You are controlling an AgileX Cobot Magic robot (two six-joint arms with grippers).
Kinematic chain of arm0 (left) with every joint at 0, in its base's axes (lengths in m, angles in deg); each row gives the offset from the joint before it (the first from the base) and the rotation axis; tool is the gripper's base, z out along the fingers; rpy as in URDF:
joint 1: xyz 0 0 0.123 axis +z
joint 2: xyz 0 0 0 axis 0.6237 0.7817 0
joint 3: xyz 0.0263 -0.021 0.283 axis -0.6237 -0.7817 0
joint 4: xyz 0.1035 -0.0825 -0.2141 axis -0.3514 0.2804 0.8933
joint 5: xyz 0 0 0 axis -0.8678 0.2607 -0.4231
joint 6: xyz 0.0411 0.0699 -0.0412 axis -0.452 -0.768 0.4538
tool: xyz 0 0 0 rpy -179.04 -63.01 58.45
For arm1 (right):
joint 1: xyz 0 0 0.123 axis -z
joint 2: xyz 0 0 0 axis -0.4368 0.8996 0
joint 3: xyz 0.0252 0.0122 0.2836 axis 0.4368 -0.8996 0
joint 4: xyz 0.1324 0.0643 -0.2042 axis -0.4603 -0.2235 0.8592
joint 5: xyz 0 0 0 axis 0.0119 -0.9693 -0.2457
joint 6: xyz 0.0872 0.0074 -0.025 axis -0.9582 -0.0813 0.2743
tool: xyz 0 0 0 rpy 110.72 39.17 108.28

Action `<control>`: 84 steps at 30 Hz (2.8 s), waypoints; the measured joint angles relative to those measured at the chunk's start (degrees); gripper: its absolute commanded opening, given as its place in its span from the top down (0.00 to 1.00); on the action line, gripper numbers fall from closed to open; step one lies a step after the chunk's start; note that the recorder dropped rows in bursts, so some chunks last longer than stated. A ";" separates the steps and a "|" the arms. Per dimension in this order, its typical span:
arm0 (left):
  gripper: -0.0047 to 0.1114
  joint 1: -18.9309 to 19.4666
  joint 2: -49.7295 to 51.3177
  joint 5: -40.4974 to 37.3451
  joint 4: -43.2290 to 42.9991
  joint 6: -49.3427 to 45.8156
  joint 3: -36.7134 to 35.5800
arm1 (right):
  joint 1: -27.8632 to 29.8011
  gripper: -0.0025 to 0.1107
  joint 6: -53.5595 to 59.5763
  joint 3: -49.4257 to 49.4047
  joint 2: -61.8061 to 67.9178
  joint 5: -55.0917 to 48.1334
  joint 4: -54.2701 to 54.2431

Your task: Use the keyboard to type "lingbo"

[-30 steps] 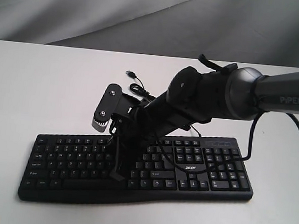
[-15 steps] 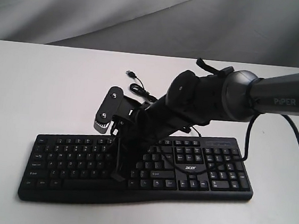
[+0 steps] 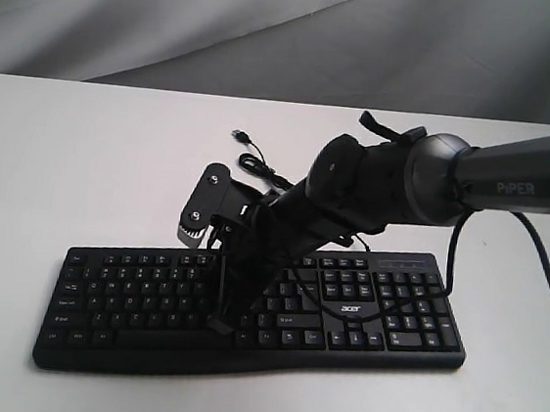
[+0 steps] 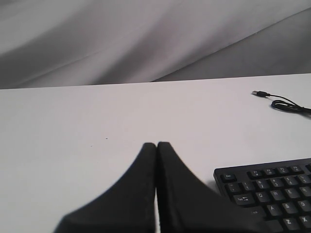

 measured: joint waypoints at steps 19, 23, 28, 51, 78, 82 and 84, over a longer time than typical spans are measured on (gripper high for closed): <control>0.96 0.00 0.00 0.00 0.00 0.00 0.00 | 0.00 0.98 -0.12 0.12 -0.92 -1.98 0.11; 0.96 0.00 0.00 0.00 0.00 0.00 0.00 | -0.45 0.98 -2.02 0.23 -2.95 -2.34 1.30; 0.96 0.00 0.00 0.00 0.00 0.00 0.00 | -1.95 0.98 -2.67 0.23 -2.72 -2.96 1.51; 0.96 0.00 0.00 0.00 0.00 0.00 0.00 | -5.20 0.98 -4.86 0.23 -1.86 -4.30 4.41; 0.96 0.00 0.00 0.00 0.00 0.00 0.00 | -5.20 0.98 -5.00 0.23 -0.41 -3.13 5.31; 0.96 0.00 0.00 0.00 0.00 0.00 0.00 | -5.20 0.98 -5.00 0.23 0.16 -3.13 5.19; 0.96 0.00 0.00 0.00 0.00 0.00 0.00 | -5.20 0.98 -5.00 0.49 0.16 -3.25 5.19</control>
